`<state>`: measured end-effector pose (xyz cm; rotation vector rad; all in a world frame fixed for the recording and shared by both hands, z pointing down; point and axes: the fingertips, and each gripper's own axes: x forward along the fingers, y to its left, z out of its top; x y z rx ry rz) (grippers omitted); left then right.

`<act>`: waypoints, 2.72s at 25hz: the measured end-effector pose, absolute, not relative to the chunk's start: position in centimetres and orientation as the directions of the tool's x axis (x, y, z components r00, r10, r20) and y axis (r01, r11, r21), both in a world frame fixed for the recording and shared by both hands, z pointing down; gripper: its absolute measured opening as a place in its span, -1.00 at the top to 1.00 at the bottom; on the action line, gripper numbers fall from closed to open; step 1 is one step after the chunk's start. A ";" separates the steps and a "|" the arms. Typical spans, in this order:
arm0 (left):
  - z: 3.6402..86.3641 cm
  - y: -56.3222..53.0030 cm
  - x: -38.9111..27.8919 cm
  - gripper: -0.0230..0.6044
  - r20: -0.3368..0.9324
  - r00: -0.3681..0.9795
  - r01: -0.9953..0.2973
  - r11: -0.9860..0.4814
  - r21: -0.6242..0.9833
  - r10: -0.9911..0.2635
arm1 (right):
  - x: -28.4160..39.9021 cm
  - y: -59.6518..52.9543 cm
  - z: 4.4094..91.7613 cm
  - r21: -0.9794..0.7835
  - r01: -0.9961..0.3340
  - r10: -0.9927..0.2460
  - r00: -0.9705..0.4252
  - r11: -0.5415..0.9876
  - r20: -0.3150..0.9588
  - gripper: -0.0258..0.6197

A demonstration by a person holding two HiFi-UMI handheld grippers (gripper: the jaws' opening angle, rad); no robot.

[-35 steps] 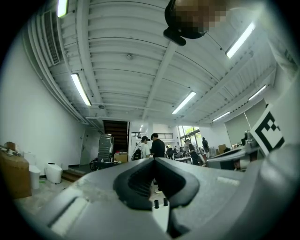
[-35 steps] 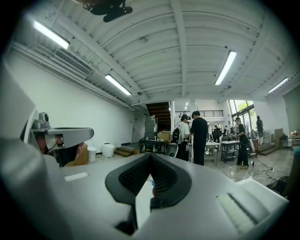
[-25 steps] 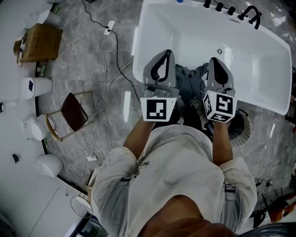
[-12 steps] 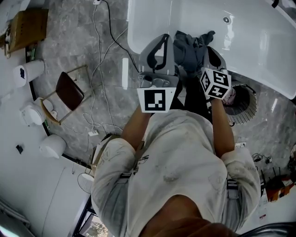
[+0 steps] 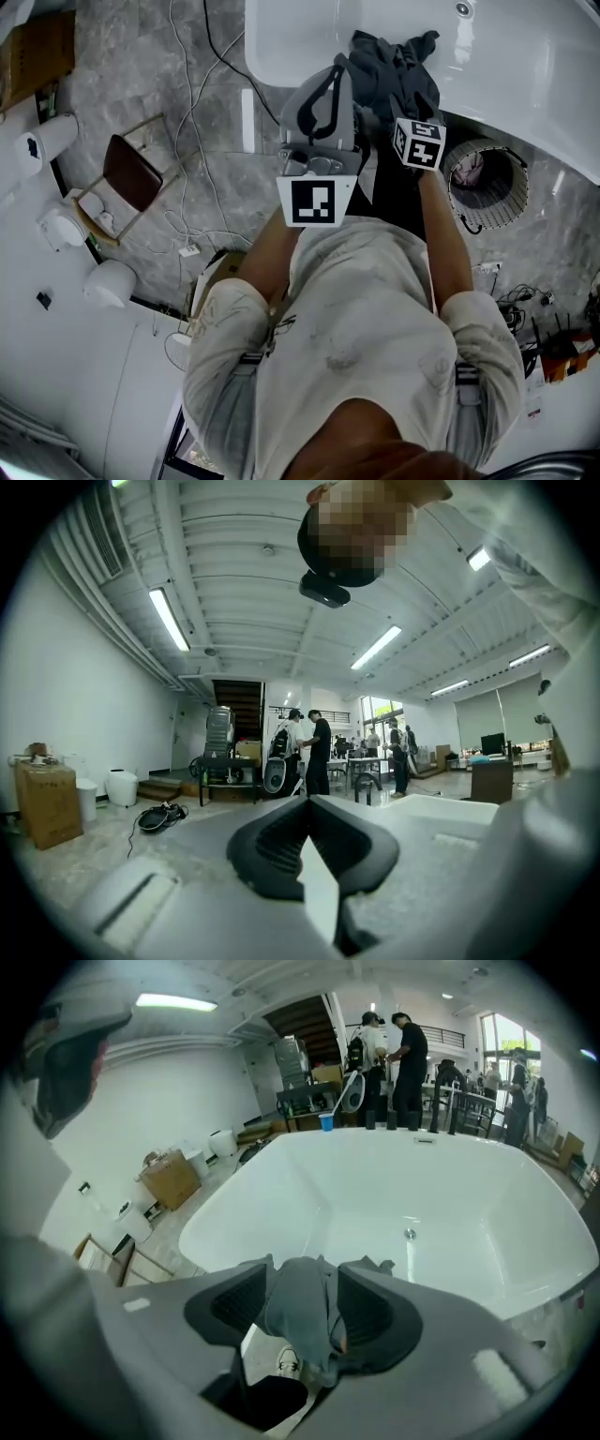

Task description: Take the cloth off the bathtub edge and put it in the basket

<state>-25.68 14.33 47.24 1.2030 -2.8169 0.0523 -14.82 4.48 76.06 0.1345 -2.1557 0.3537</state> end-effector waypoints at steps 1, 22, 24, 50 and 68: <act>47.7 14.4 -25.5 0.92 0.094 -0.686 -0.725 0.689 0.002 -0.722 | -14.6 4.7 77.1 -0.199 -0.226 0.042 -0.553 0.954 0.832 0.10; 52.1 15.8 -24.5 0.92 0.190 -0.652 -0.743 0.668 0.035 -0.734 | -14.8 5.3 85.8 -0.091 -0.170 0.014 -0.408 0.981 0.913 -0.56; 51.9 15.5 -24.7 0.92 0.184 -0.651 -0.744 0.667 0.038 -0.736 | -15.1 6.2 85.4 -0.098 -0.122 0.040 -0.413 0.988 0.910 -0.34; 47.2 13.5 -25.4 0.92 0.126 -0.670 -0.732 0.679 0.048 -0.731 | -15.4 6.8 75.3 -0.193 -0.205 0.026 -0.618 0.960 0.786 0.67; 38.6 11.5 -27.1 0.92 -0.046 -0.703 -0.710 0.704 -0.001 -0.710 | -21.1 2.2 51.1 -0.134 -0.119 -0.063 -0.931 0.984 0.359 0.68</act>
